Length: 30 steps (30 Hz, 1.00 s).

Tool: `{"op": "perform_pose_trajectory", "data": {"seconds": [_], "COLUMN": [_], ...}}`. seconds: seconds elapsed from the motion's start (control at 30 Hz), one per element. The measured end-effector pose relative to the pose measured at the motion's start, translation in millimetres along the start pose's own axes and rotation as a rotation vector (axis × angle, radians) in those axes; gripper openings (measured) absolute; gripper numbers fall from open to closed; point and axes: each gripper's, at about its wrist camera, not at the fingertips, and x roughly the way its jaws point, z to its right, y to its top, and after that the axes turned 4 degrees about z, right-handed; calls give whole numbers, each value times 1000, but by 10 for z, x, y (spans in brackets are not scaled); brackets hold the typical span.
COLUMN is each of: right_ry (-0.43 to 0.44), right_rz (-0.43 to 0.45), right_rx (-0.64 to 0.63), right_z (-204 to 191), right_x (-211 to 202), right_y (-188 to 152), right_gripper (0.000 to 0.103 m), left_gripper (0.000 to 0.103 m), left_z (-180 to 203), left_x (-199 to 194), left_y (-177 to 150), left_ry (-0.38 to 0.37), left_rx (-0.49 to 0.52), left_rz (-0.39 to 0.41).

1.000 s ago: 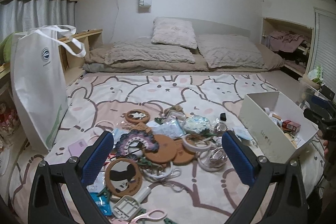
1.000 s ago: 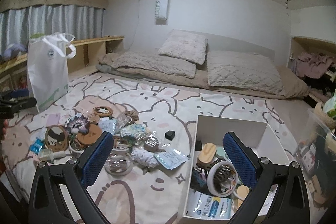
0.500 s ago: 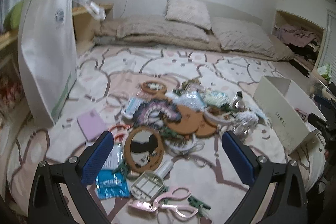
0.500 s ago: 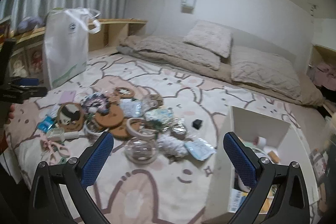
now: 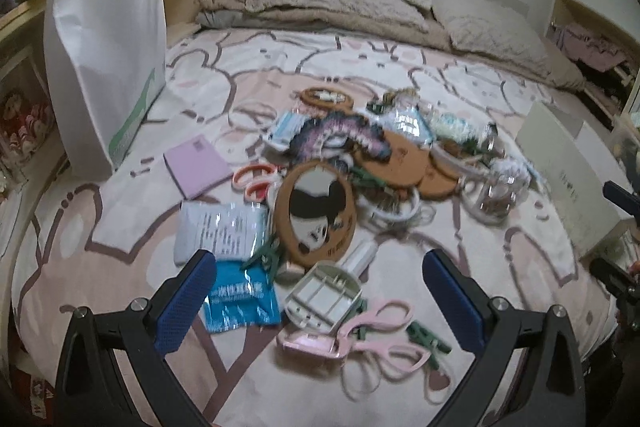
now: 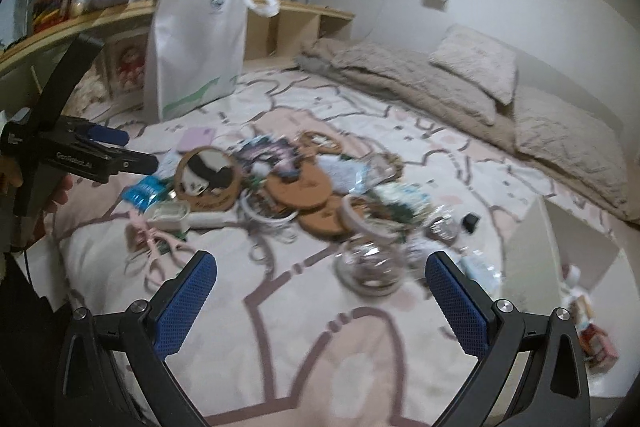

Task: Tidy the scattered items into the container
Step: 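Move both tools over the scattered items toward the pink scissors, then close the left gripper on the pink scissors handle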

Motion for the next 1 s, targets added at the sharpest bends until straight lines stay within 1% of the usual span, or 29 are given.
{"op": "perform_pose_trajectory", "data": {"seconds": [0.13,0.23,0.37,0.5,0.63,0.77,1.0], "right_ry": [55,86,103,128,138,142,155], "right_rz": [-32,-49,-71,-98,-122,-147,-170], "right_rx": [15,11,-16,-17,-45,-74,-86], "right_z": [-198,-344,-537,-682,-815,-911,-1002], "right_x": [171,263,379,490,588,677,844], "right_y": [-146,-230,-299,-353,-410,-464,-486], "right_gripper": [103,103,103,103,103,103,103], "left_gripper": [103,103,103,103,103,103,103], "left_z": [-3,-10,-22,-58,-88,-101,-35], "left_x": [100,160,239,320,398,454,563], "left_y": [-108,-170,-235,-284,-331,-362,-411], "left_ry": [27,26,41,32,22,22,9], "left_rx": [21,18,15,-6,-30,-41,-24], "left_rz": [-55,-90,-123,-172,-211,-234,-259]}}
